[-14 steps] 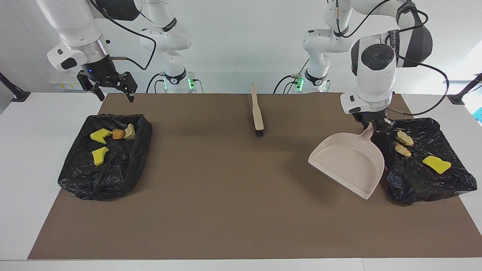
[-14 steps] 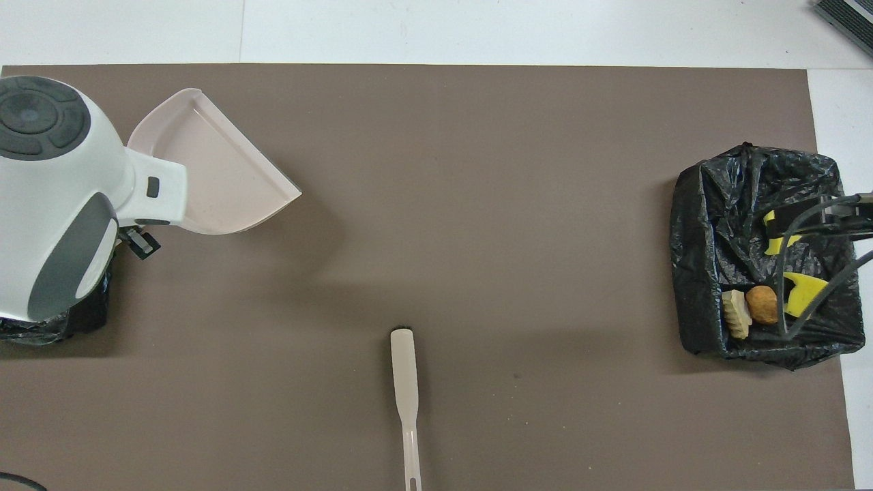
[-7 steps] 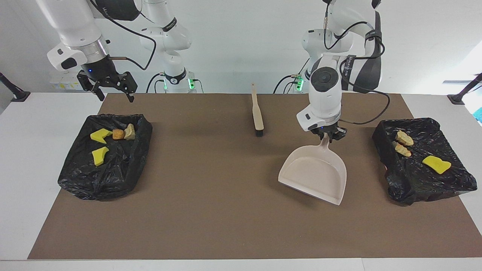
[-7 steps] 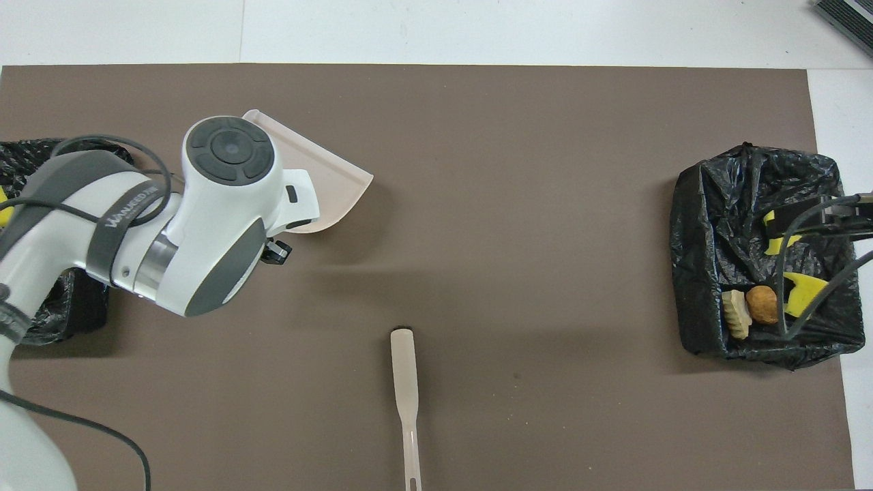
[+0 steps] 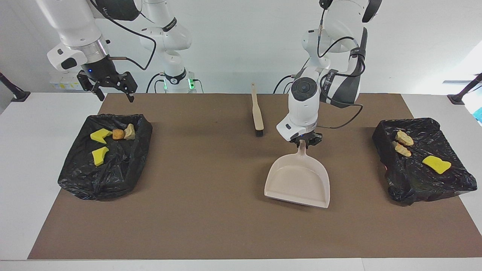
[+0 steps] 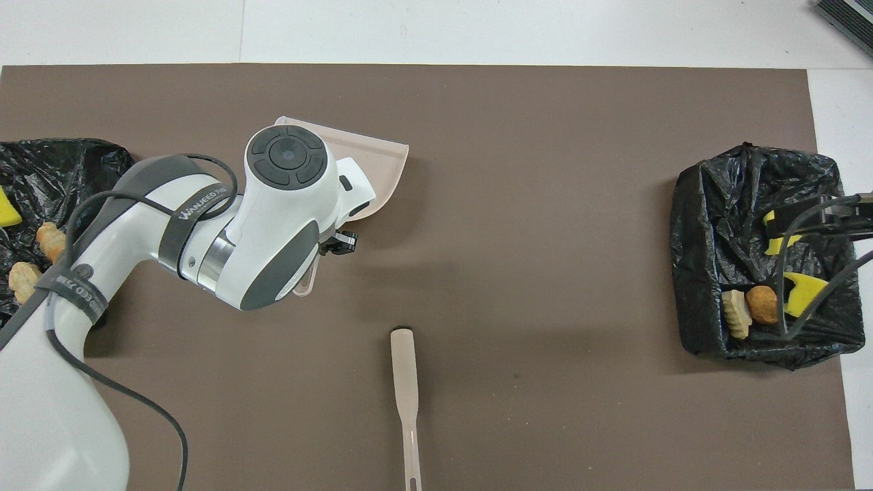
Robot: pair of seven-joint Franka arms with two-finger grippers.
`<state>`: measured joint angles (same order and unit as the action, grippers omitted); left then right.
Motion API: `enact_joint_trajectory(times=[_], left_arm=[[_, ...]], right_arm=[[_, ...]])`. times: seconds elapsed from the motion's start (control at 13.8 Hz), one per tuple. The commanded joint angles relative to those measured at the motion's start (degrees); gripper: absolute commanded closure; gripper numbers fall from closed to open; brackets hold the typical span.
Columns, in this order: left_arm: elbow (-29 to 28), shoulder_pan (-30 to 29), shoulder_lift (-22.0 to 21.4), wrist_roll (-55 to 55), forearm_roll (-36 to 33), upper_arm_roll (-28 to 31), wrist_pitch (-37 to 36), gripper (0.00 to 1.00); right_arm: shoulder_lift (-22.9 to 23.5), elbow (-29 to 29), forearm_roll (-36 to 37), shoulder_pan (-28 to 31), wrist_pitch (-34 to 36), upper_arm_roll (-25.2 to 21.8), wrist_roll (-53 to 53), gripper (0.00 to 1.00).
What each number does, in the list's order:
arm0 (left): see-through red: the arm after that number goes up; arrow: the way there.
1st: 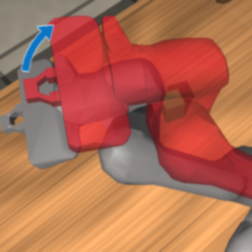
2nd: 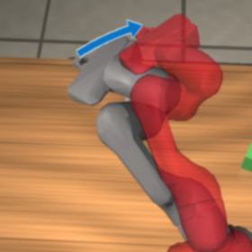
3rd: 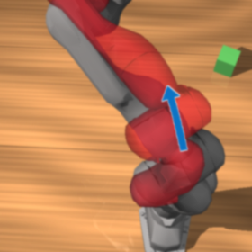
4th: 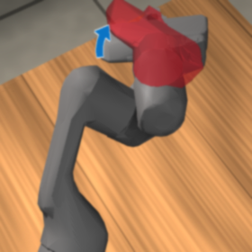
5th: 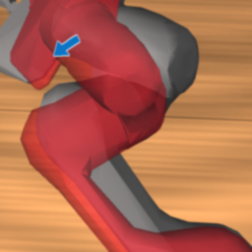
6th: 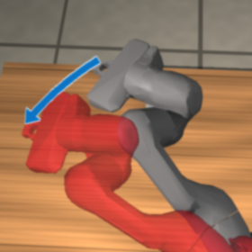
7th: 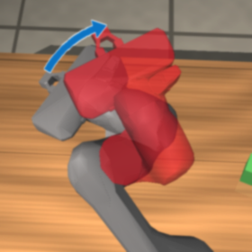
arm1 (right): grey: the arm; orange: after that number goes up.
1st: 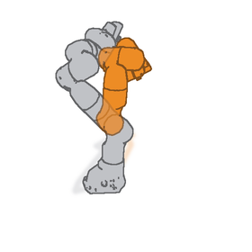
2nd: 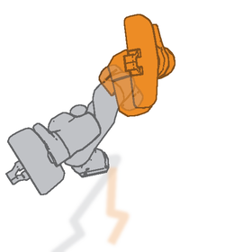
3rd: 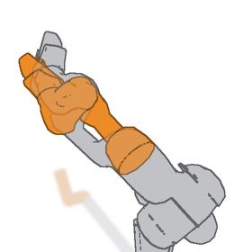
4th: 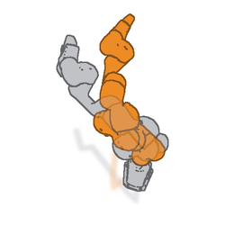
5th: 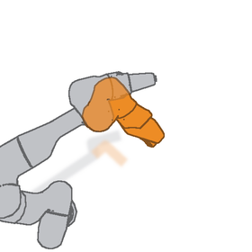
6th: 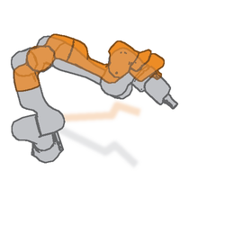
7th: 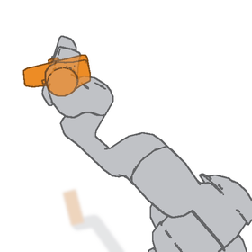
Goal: Sweep and dump trash in bin
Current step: 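Place the dustpan at the table center with the left gripper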
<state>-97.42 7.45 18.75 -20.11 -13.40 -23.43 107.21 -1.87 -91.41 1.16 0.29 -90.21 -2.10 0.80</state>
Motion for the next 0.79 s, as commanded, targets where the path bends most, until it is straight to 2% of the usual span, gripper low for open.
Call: enact_joint_trajectory(times=[0.0, 0.29, 0.43, 0.58, 0.72], left_arm=[[2.0, 0.9, 1.9, -5.4, 1.9, -0.6, 2.3, 1.0], [8.2, 2.0, 8.0, -15.9, 1.5, -2.1, 3.5, 1.0], [9.2, 4.4, 9.5, -16.4, 1.2, -2.1, 3.5, 1.0], [13.2, 6.3, 14.0, -18.5, 0.8, -2.1, 3.2, 1.0], [14.0, 7.1, 15.1, -19.1, 0.5, -2.1, 3.5, 1.0]], right_arm=[[-0.9, -1.1, -1.1, 0.4, -0.6, 0.3, 0.8, 0.0], [-0.9, -1.1, -1.1, 0.4, -0.5, 0.3, 0.8, 0.0], [-0.9, -1.1, -1.1, 0.4, -0.5, 0.3, 0.8, 0.0], [-0.9, -1.1, -1.1, 0.4, -0.5, 0.3, 0.8, 0.0], [-0.9, -1.1, -1.1, 0.4, -0.5, 0.3, 0.8, 0.0]])
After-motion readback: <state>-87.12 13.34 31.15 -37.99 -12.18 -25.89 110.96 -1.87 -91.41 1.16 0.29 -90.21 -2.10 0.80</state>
